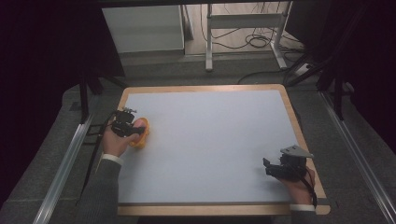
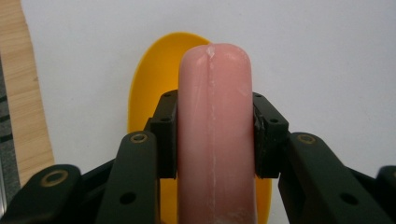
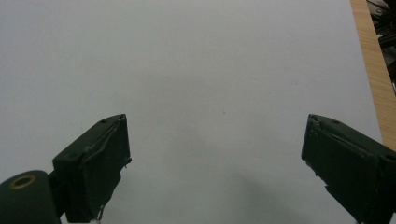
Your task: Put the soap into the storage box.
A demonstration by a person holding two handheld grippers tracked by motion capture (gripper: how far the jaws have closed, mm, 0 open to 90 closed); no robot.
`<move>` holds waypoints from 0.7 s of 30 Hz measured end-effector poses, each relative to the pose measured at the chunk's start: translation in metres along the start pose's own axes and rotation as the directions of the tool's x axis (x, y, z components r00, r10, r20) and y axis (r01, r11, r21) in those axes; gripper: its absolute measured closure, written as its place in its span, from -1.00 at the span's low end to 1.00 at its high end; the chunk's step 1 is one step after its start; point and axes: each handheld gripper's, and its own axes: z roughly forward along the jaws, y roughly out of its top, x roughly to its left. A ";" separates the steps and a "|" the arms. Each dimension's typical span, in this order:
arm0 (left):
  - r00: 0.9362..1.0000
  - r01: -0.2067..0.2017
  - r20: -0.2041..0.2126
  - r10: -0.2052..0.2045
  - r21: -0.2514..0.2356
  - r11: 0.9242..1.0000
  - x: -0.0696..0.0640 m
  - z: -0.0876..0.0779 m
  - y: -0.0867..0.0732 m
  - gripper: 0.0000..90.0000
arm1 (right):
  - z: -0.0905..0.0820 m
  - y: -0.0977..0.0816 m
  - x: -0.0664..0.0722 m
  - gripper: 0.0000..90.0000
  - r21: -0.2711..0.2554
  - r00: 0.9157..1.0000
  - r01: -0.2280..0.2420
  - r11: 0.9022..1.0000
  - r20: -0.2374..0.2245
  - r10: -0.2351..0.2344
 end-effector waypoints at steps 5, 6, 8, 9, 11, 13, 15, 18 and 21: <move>1.000 0.003 0.002 -0.003 0.012 1.000 0.000 0.006 -0.001 0.34 | 0.000 0.000 0.000 -0.83 0.001 1.000 0.001 1.000 0.000 -0.001; 1.000 0.005 0.003 -0.005 0.017 1.000 0.001 0.008 -0.002 0.34 | 0.000 0.000 0.000 -0.83 0.001 1.000 0.001 1.000 0.001 -0.001; 1.000 0.004 0.003 -0.004 0.016 1.000 0.001 0.007 -0.003 0.33 | 0.000 0.000 0.000 -0.83 0.002 1.000 0.001 1.000 0.001 -0.001; 1.000 0.003 0.002 -0.003 0.017 1.000 0.001 0.007 -0.003 0.33 | 0.000 0.000 0.000 -0.83 0.002 1.000 0.002 1.000 0.001 -0.002; 1.000 0.011 0.007 -0.011 -0.001 1.000 0.001 0.005 -0.003 0.32 | 0.000 0.000 0.000 -0.83 0.002 1.000 0.002 1.000 0.001 -0.002; 1.000 0.017 0.002 -0.017 -0.023 1.000 0.002 -0.001 -0.001 0.09 | 0.000 0.000 0.001 -0.83 0.003 1.000 0.003 1.000 0.001 -0.003; 0.999 0.032 -0.003 -0.032 -0.053 0.998 0.002 -0.009 0.000 -0.07 | 0.000 0.000 0.002 -0.83 0.003 1.000 0.004 1.000 0.000 -0.004; 0.999 0.032 -0.008 -0.033 -0.072 0.997 0.002 -0.014 -0.001 -0.24 | 0.000 0.000 0.001 -0.83 0.003 1.000 0.005 1.000 0.000 -0.005; 1.000 0.019 0.000 -0.019 -0.104 0.994 -0.003 -0.022 -0.002 -0.33 | 0.000 0.000 0.002 -0.83 0.003 1.000 0.004 1.000 0.001 -0.004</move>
